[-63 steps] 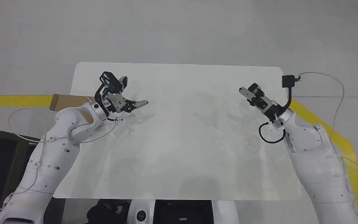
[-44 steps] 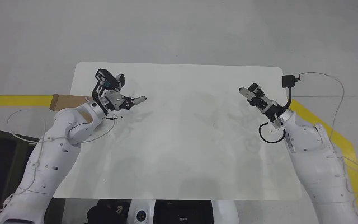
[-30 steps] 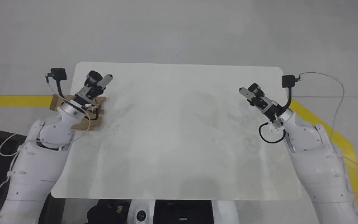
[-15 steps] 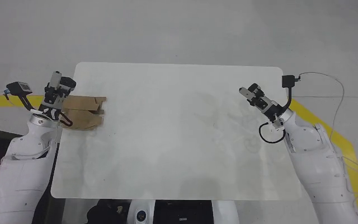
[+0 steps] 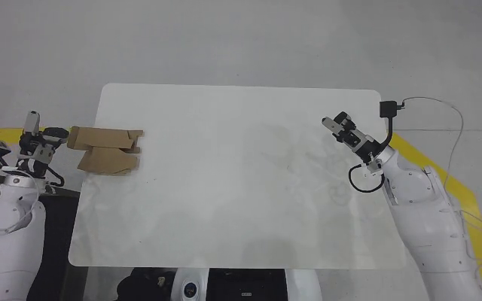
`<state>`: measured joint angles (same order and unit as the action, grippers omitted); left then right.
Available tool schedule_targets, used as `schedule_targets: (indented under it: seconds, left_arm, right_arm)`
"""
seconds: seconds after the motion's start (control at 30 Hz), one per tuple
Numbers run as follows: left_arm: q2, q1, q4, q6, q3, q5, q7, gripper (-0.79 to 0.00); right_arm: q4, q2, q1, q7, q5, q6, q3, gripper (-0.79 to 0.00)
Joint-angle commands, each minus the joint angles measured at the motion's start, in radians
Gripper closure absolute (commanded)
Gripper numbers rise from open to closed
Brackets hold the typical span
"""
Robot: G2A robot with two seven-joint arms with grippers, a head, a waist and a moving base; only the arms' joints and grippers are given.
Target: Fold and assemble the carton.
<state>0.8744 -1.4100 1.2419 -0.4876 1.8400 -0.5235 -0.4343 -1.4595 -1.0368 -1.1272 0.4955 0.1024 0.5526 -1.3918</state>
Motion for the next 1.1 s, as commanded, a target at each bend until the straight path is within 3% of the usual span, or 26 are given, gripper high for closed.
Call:
schedule_targets:
  seconds: [0.0, 0.17, 0.3, 0.73, 1.07]
  left_arm:
    - [0.002, -0.018, 0.009, 0.021, 0.014, -0.006, 0.019, -0.785]
    - [0.008, -0.053, 0.02, 0.045, 0.029, -0.02, 0.026, -0.785]
    - [0.015, -0.06, 0.0, 0.043, 0.014, -0.045, -0.03, -0.785]
    - [0.039, 0.043, -0.245, 0.0, -0.041, -0.147, -0.131, -0.785]
    - [0.039, 0.048, -0.252, 0.0, -0.043, -0.138, -0.131, -0.785]
  right_arm:
    - [0.0, 0.0, 0.0, 0.0, 0.0, 0.0, 0.0, -0.785]
    - [0.0, 0.0, 0.0, 0.0, 0.0, 0.0, 0.0, -0.785]
    - [0.0, 0.0, 0.0, 0.0, 0.0, 0.0, 0.0, -0.785]
    - [0.0, 0.0, 0.0, 0.0, 0.0, 0.0, 0.0, -0.785]
    - [0.0, 0.0, 0.0, 0.0, 0.0, 0.0, 0.0, -0.785]
